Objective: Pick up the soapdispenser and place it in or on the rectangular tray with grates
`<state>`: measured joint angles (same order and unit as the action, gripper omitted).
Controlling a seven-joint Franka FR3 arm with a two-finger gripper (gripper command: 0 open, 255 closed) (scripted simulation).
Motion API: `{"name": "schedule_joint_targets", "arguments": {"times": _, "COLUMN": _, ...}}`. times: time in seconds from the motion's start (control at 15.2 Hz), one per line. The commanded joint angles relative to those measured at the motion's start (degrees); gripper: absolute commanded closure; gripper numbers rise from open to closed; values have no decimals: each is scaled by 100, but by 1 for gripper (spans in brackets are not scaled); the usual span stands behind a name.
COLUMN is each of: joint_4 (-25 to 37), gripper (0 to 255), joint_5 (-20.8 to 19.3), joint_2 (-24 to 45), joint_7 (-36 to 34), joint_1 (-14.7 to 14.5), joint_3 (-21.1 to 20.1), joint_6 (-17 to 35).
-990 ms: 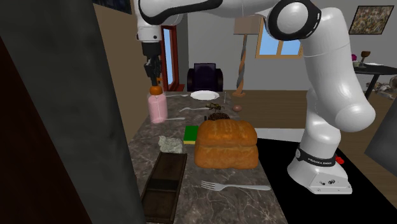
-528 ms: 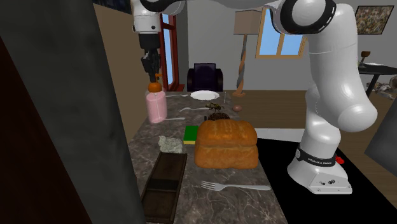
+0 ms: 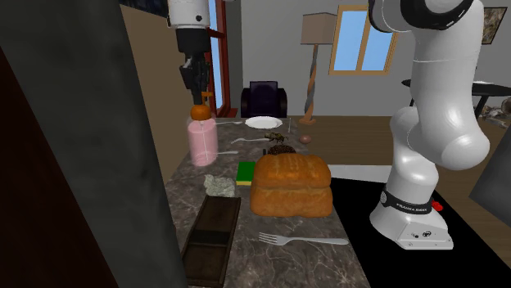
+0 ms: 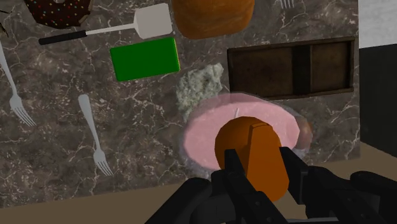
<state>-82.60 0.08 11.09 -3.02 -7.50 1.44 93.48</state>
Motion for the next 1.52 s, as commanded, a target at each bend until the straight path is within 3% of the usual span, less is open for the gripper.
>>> {"name": "schedule_joint_targets", "arguments": {"times": 0.0, "joint_4": -4, "gripper": 255, "joint_5": -21, "joint_2": -96, "joint_7": -273, "joint_1": -163, "joint_3": -105, "joint_6": -93}}
{"name": "schedule_joint_targets", "arguments": {"times": 0.73, "joint_4": 109, "gripper": 255, "joint_5": -82, "joint_2": -440, "joint_7": -1586, "joint_1": -924, "joint_3": -664, "joint_6": -556}}
{"name": "schedule_joint_targets", "arguments": {"times": 1.45, "joint_4": -998, "gripper": 255, "joint_5": -65, "joint_2": -631, "joint_7": -1578, "joint_1": -911, "joint_3": -659, "joint_6": 360}}
